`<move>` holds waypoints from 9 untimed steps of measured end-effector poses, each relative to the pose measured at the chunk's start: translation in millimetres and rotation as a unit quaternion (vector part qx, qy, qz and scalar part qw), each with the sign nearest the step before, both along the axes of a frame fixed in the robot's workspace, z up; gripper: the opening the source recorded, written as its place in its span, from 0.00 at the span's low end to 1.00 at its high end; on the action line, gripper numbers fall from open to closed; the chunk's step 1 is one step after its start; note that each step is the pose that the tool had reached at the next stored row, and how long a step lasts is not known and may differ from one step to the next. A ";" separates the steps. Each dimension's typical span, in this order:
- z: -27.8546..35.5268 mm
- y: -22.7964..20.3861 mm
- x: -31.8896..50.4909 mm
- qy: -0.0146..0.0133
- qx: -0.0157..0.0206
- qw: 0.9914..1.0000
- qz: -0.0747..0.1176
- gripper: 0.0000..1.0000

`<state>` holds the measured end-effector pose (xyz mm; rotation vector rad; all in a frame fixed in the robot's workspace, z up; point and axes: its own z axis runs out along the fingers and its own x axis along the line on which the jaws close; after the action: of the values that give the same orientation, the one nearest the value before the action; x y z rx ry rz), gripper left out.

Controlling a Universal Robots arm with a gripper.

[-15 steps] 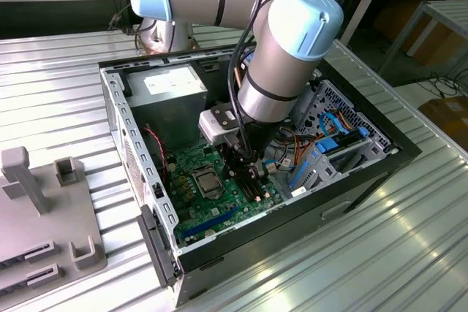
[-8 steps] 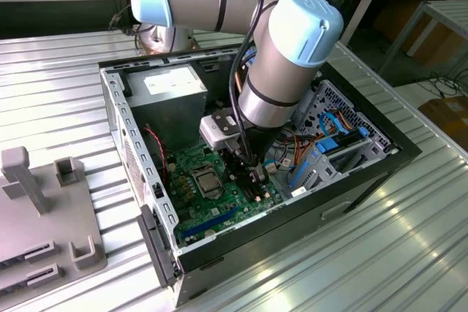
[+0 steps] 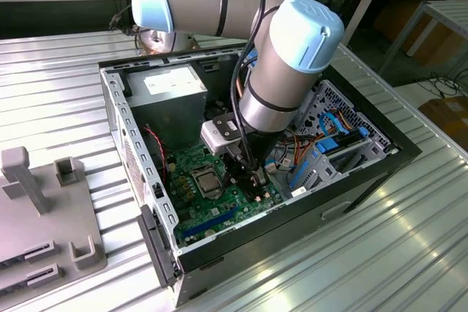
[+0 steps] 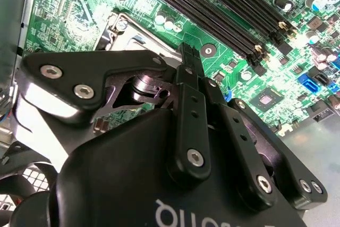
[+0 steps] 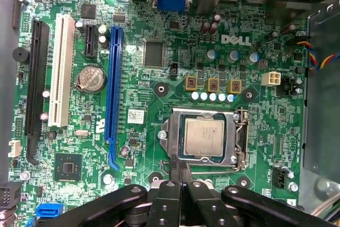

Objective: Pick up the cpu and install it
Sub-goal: 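Install the first cpu locking lever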

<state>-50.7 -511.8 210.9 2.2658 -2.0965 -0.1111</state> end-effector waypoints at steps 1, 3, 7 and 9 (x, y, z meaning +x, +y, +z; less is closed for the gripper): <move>-0.1 0.0 0.0 0.000 0.000 1.000 0.000 0.11; -0.8 0.2 0.1 0.000 0.000 1.000 0.002 0.11; -2.9 0.4 0.1 0.000 0.000 1.000 0.004 0.11; -3.9 0.4 0.0 0.000 0.000 1.000 0.004 0.11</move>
<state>-50.7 -511.4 207.0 2.2750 -2.0864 -0.1111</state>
